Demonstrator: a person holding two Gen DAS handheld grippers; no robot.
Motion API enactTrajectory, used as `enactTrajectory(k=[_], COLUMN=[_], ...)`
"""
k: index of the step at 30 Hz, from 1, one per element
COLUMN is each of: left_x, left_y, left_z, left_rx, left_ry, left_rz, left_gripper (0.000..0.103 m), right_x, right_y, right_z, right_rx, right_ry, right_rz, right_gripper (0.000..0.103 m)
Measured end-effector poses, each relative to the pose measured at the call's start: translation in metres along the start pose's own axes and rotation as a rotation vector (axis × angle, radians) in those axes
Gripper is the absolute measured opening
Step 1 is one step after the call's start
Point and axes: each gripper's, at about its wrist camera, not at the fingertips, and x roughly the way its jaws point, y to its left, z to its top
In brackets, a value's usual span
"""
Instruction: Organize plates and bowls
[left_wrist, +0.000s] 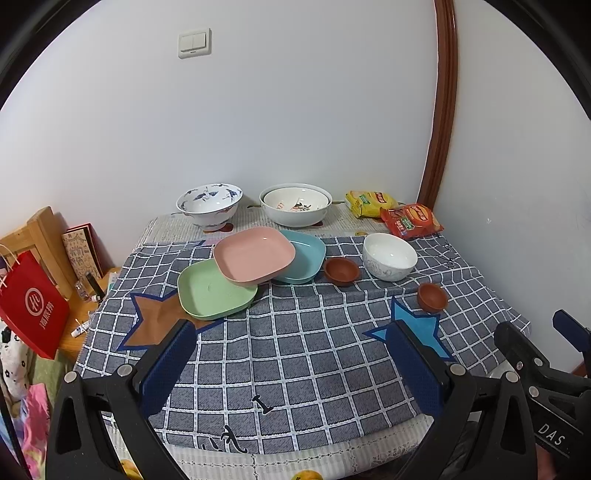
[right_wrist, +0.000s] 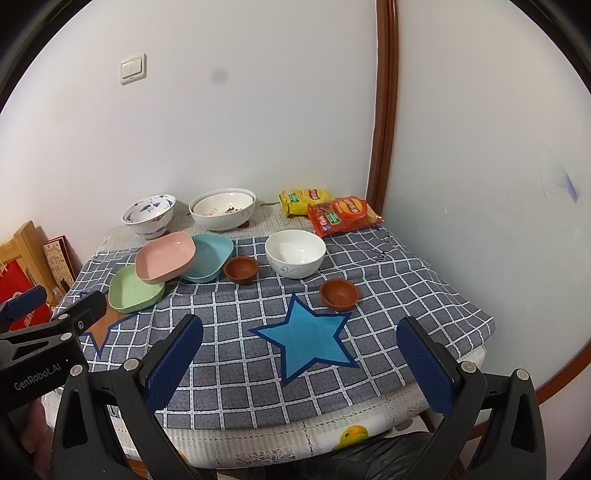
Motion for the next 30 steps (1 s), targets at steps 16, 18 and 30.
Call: enactTrajectory(k=[16,18,30], left_x=[-0.0004,-0.0004,-0.0019], left_y=[-0.0007,-0.0007,-0.0058], left_z=[-0.0007,-0.0007,-0.0006], left_rx=[-0.001,-0.002,0.003], left_ry=[0.0,-0.001,-0.007], left_rz=[-0.004,-0.003,-0.008], left_gripper=[0.103,0.103,0.103], right_x=[-0.0011,-0.0017,-0.0043], right_y=[-0.0011,-0.0018,-0.0055], right_z=[-0.0004,-0.0005,-0.0009], right_rx=[0.012,0.016,0.029], right_ry=[-0.008,-0.009,-0.016], right_rz=[0.0,0.0,-0.001], right_gripper=[0.103,0.103,0.103])
